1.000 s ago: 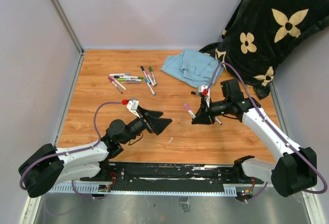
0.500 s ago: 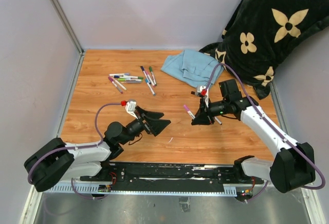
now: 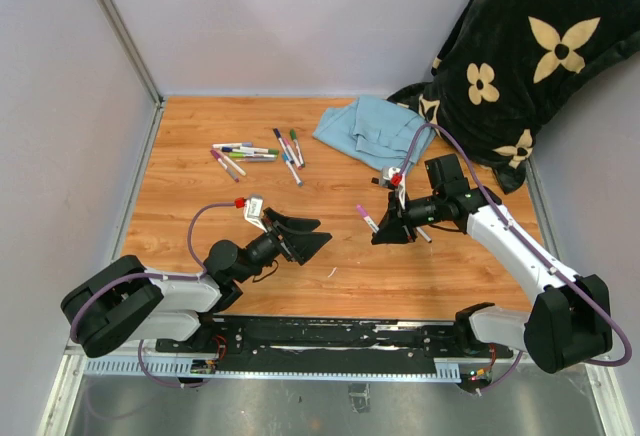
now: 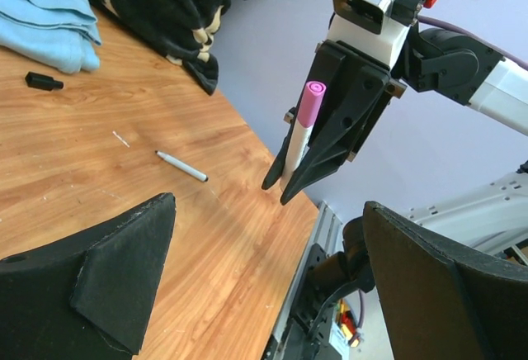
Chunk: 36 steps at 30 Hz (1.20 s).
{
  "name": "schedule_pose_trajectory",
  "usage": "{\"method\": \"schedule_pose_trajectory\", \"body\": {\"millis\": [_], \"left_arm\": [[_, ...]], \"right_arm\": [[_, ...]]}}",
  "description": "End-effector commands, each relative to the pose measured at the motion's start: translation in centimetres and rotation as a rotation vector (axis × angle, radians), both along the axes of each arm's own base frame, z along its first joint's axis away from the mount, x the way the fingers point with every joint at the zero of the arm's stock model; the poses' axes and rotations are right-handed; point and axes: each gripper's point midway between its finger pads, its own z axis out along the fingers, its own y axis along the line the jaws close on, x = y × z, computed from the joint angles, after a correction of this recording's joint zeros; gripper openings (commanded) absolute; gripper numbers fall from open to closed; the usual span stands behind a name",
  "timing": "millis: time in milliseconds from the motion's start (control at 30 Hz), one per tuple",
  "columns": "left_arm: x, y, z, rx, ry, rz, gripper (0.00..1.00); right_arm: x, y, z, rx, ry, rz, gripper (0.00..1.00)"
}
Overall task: Open the pen caps
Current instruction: Open the pen cap from the pen.
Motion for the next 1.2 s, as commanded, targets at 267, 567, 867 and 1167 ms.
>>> {"method": "schedule_pose_trajectory", "body": {"millis": [267,567,867,1167], "left_arm": [[0.1,0.2,1.2,-0.043,-0.032,0.007,0.99],[0.2,-0.7,1.9,-0.035,-0.052,-0.02,0.95],[0.2,0.5,2.6,-0.069,-0.078,0.024,0.96],[-0.3,1.0,2.7,-0.115,-0.077,0.018,0.97]], "right_arm": [[0.0,0.2,0.6,0.022,0.01,0.017,0.08],[-0.1,0.4,0.4,0.02,0.02,0.025,0.08],[-0.3,0.6,0.1,0.015,0.031,0.038,0.08],[-0.4,0.7,0.0,0.012,0.036,0.046,0.08]]}}
